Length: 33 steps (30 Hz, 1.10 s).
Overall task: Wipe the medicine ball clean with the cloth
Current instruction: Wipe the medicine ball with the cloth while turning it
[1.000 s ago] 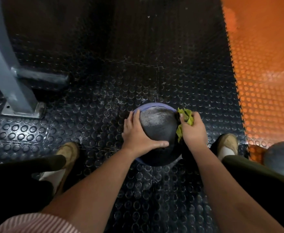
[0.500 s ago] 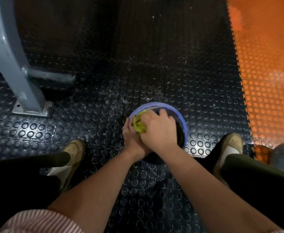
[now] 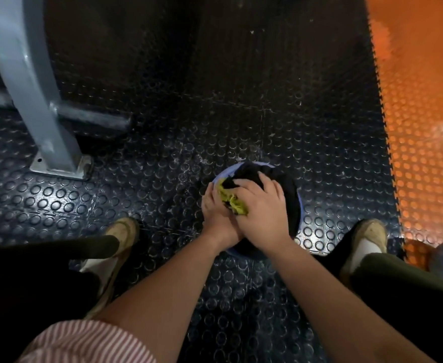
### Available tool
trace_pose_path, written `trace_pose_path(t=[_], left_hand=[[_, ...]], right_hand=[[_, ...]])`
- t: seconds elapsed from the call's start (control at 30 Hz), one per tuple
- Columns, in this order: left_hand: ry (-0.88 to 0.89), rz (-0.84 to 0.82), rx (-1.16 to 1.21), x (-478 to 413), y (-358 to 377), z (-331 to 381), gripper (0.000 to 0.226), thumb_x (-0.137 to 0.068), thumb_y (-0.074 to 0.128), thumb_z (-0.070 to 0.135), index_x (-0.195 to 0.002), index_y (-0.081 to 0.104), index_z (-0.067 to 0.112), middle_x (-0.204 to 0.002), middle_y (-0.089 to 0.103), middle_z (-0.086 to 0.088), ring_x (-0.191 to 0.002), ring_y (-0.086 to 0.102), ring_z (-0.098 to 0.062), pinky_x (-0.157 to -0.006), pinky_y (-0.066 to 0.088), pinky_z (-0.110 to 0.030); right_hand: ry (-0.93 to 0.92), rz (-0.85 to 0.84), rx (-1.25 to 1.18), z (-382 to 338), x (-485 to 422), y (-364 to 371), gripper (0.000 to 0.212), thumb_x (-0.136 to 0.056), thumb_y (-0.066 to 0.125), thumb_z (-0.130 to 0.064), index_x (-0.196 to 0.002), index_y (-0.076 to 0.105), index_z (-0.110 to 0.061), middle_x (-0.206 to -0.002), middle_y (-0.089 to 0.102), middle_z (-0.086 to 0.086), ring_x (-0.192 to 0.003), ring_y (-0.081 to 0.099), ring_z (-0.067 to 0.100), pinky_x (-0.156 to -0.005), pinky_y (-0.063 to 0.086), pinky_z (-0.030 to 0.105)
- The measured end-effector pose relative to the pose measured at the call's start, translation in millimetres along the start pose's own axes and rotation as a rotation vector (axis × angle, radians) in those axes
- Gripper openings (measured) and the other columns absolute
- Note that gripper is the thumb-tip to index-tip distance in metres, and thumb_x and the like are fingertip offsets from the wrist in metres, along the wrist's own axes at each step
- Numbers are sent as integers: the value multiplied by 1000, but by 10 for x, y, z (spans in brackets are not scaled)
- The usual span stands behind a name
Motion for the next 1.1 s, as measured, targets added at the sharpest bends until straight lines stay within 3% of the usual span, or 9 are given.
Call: trace_pose_path(t=[0.13,0.23,0.37,0.6,0.7,0.77,0.83,0.93,1.1], left_hand=[[16,-63,-30,42,6,-28,135,-57,90,42,-153,-3,21,-159,-6,2,-147,-2,-18,-122,9,-34],[55,-74,-57,97,9,44,139,-49,92,50,-152,2,27,-158,-9,10,-146,-5,-15,-122,12,-41],[59,-102,-158,26,61,186,140,-49,89,57,-152,-1,26,-158,-10,9,-147,-9,-18,-121,11,-46],[58,-113,-333,-1,186,141,128,-67,69,67,-153,-11,17,-158,-17,4,-147,-13,-20,-122,11,-44],[95,-96,-251,53,129,134,137,-57,81,62,-152,-7,18,-157,-11,8,-147,-8,-15,-122,8,-39],[109,-106,-196,129,101,148,140,-53,89,52,-152,-4,21,-156,-10,10,-146,-7,-14,-122,8,-38],[128,-111,-190,204,100,206,140,-50,91,51,-152,-1,25,-157,-10,10,-146,-8,-14,-122,8,-41],[122,-141,-220,256,182,255,139,-50,90,55,-152,-1,27,-157,-14,12,-146,-11,-14,-121,8,-47],[112,-150,-261,270,269,300,130,-61,83,57,-152,-5,26,-156,-17,13,-147,-15,-15,-120,8,-49]], right_hand=[[-67,-77,-87,187,-92,-37,48,-71,52,-17,-116,65,-28,-128,58,-9,-127,41,24,-106,28,37],[264,97,-325,722,-116,-195,35,-84,54,-14,-117,65,-24,-124,60,-6,-120,43,22,-98,33,29],[514,100,-428,939,-152,-112,30,-92,53,-33,-118,64,-24,-121,61,-1,-126,40,25,-105,35,39],[58,-54,-99,233,-56,-13,39,-83,58,-20,-121,63,-28,-138,50,-17,-143,21,21,-117,3,41],[-73,-180,-124,225,-58,11,51,-75,52,-25,-124,60,-33,-141,47,-16,-141,24,21,-116,10,42],[10,-157,-176,428,-105,-13,52,-74,51,-23,-125,59,-32,-139,49,-12,-134,31,22,-112,21,36],[304,-42,-292,791,-141,-105,41,-85,51,-21,-124,59,-30,-133,54,-7,-125,39,26,-103,30,34],[554,-2,-315,1043,-55,-120,34,-95,47,-30,-127,56,-24,-133,54,1,-119,40,29,-99,32,34],[287,70,-137,568,63,-192,40,-89,47,-46,-115,66,-22,-126,61,-6,-124,43,28,-109,29,46]])
Point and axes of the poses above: each hand's wrist, its own x-axis away from the middle knuckle, its own y-axis out of the palm, z = x × y, the point moved 10 cm from there along -x, towards the middle knuckle
